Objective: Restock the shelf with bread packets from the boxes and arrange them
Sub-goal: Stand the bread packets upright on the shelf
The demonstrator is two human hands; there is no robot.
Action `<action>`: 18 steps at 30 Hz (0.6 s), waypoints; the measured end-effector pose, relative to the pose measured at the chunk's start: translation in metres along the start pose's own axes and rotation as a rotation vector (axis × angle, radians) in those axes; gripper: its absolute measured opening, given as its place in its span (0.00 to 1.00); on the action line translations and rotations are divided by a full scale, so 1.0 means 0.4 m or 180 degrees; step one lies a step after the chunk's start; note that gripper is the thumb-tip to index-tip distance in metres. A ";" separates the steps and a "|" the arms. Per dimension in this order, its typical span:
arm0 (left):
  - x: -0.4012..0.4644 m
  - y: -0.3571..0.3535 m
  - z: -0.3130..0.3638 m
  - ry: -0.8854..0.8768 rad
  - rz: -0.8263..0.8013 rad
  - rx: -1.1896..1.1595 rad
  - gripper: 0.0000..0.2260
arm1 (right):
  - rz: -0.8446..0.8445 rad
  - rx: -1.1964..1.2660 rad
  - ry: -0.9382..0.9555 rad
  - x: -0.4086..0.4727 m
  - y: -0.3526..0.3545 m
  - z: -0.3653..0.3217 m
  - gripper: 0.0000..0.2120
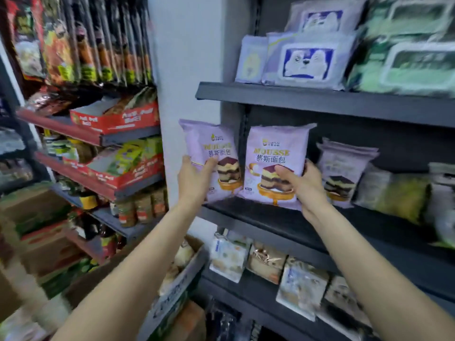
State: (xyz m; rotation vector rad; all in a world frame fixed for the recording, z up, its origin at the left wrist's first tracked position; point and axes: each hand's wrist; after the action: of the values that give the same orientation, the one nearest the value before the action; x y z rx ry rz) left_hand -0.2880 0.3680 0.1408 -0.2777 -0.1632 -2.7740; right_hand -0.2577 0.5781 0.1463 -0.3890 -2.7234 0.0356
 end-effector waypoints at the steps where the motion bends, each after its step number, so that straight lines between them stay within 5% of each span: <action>1: -0.008 -0.042 0.009 -0.0032 -0.0079 -0.0020 0.26 | 0.0119 0.0017 0.0026 0.013 0.054 0.002 0.17; 7: -0.066 -0.221 0.028 -0.0066 -0.0913 -0.0335 0.16 | 0.0551 0.0079 -0.0050 0.082 0.280 0.041 0.18; 14: -0.125 -0.297 0.037 -0.0004 -0.1863 -0.0398 0.10 | 0.0602 -0.2168 -0.0526 0.121 0.395 0.189 0.23; 18: -0.148 -0.325 0.039 0.0119 -0.2246 -0.0261 0.06 | 0.0461 -0.2285 -0.0785 0.131 0.409 0.182 0.35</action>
State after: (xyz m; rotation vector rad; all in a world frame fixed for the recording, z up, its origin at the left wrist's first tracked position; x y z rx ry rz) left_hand -0.2762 0.5110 0.1334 -0.2167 -0.1610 -3.4891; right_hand -0.2885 0.7520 0.0858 -0.8204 -2.8579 -0.9277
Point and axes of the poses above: each hand's wrist, its own x-axis towards the middle knuckle, its own y-axis out of the back of the hand, z = x × y, and after that the axes turned 6 degrees about y, right-handed
